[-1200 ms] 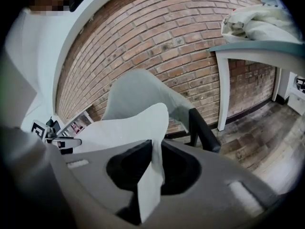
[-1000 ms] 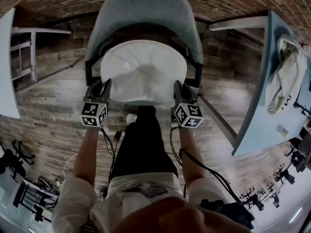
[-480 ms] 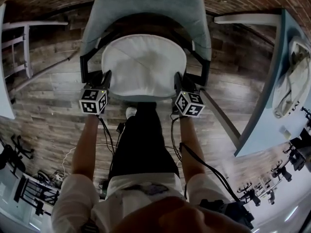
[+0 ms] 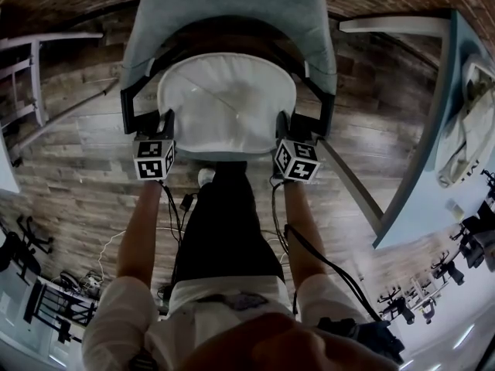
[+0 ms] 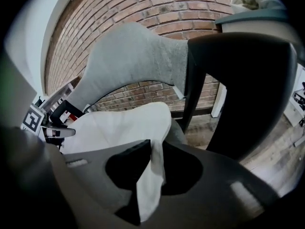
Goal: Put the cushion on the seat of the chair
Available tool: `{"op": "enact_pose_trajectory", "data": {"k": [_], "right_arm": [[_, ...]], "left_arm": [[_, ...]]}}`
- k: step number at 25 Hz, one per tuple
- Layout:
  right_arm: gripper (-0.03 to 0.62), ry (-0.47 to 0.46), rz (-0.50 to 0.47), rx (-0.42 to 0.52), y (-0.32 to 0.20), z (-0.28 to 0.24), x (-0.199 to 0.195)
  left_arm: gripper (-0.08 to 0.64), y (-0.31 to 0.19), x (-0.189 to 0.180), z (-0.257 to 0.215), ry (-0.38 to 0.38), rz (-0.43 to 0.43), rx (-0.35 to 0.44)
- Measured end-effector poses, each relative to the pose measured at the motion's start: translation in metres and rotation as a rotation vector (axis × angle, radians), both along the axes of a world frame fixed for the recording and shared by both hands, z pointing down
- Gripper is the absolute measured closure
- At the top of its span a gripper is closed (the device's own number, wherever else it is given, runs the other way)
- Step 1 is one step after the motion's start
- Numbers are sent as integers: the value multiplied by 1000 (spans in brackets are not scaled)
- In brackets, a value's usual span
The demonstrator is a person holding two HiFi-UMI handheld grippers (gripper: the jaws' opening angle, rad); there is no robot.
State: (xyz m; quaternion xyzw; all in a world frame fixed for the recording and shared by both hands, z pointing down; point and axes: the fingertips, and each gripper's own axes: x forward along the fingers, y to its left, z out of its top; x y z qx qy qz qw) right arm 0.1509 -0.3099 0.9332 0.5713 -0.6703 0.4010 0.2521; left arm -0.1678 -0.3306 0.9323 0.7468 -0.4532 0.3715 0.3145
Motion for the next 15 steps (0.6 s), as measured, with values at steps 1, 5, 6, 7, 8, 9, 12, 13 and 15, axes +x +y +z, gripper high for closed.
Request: {"op": "enact_pose_trajectory", "data": {"k": [1, 5, 6, 7, 8, 9, 12, 13, 15], "right_arm": [[528, 12, -1, -2, 0, 1, 0], [523, 43, 2, -6, 0, 4, 1], [522, 45, 5, -6, 0, 3, 1], [520, 45, 7, -6, 0, 2, 1], [518, 45, 9, -7, 0, 1, 1], [517, 43, 10, -9, 0, 1, 1], [515, 29, 19, -17, 3, 0, 2], [514, 26, 24, -19, 3, -1, 2], [489, 29, 32, -19, 4, -1, 5]], "left_arm": [[506, 1, 0, 2, -14, -4, 1], [506, 1, -2, 6, -60, -23, 13], [505, 1, -3, 6, -70, -25, 16], [503, 1, -3, 6, -78, -28, 19], [500, 1, -4, 6, -83, -33, 22], [499, 1, -4, 5, -85, -37, 23], [492, 3, -4, 5, -89, -49, 18], [491, 4, -4, 4, -84, -55, 13], [488, 6, -5, 4, -69, -72, 0]]}}
